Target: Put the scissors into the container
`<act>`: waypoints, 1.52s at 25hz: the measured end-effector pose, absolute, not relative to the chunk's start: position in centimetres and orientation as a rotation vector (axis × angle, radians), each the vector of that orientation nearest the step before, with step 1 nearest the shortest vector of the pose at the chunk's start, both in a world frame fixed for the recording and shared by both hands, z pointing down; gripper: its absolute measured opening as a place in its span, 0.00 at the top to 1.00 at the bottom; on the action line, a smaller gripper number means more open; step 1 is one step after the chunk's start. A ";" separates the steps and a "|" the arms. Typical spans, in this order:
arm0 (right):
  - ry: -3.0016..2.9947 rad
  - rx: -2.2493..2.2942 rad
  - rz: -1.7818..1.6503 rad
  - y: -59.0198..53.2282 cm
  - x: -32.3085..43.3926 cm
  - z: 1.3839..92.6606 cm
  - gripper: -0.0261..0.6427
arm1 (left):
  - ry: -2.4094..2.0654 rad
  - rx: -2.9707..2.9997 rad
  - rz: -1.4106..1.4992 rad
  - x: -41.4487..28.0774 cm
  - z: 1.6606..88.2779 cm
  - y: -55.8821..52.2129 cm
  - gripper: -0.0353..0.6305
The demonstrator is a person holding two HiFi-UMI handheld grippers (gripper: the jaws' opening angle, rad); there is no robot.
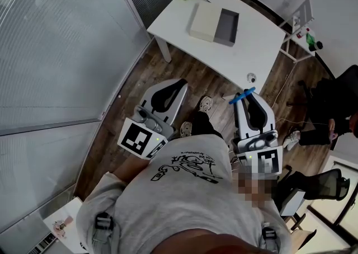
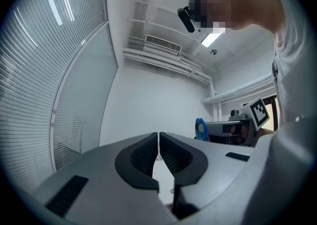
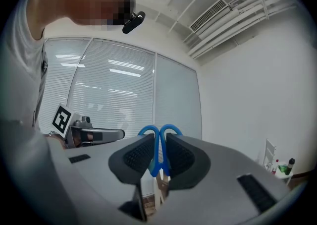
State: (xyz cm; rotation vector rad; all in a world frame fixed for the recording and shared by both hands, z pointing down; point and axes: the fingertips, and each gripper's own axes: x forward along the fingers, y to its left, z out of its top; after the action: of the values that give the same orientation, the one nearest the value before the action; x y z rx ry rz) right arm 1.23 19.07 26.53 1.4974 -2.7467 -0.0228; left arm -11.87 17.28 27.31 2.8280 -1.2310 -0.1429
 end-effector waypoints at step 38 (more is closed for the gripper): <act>-2.777 1.522 -0.042 -0.3 11.3 25.9 0.84 | -1.229 2.866 -0.121 -1.8 26.3 -2.5 0.91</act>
State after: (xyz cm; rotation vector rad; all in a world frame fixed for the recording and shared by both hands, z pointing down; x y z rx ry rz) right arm 11.34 -0.34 25.89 1.5223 -2.7768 -0.0417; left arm -1.77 -2.55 26.25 2.8658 -1.2289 -0.1213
